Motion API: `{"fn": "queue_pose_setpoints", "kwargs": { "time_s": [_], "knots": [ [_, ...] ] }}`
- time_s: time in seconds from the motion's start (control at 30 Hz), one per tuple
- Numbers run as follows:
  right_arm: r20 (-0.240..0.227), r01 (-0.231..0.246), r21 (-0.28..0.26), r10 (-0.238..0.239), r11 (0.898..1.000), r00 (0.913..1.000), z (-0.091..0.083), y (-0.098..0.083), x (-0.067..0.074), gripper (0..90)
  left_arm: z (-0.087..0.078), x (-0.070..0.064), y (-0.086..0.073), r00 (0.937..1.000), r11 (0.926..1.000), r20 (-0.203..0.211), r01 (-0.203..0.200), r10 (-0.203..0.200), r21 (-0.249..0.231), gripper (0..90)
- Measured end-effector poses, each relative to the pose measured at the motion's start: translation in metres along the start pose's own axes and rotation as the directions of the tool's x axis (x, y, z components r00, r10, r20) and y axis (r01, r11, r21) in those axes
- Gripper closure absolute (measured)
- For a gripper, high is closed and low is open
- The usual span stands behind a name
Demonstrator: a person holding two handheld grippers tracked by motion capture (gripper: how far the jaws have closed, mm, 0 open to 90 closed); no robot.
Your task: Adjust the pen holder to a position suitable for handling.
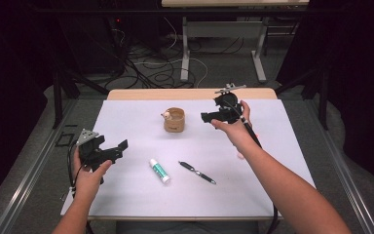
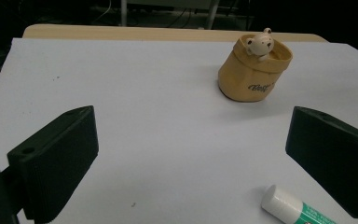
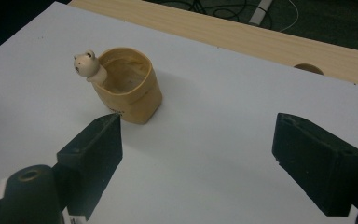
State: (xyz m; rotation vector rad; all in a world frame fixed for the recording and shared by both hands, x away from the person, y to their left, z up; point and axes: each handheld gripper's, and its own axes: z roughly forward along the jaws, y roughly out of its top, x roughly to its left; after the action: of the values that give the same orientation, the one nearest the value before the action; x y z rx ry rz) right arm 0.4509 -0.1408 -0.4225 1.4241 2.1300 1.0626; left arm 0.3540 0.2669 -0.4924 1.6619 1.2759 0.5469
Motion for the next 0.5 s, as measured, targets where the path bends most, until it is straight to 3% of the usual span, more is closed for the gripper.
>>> {"fn": "queue_pose_setpoints", "kwargs": {
  "time_s": [0.5],
  "knots": [
    [0.017,0.007,0.061,-0.008,0.998,0.9998,0.041,0.025,0.027,23.4,0.002,0.000,-0.001,0.9999,1.0000,0.012,0.000,0.000,0.000,2.9]
  ]
}}
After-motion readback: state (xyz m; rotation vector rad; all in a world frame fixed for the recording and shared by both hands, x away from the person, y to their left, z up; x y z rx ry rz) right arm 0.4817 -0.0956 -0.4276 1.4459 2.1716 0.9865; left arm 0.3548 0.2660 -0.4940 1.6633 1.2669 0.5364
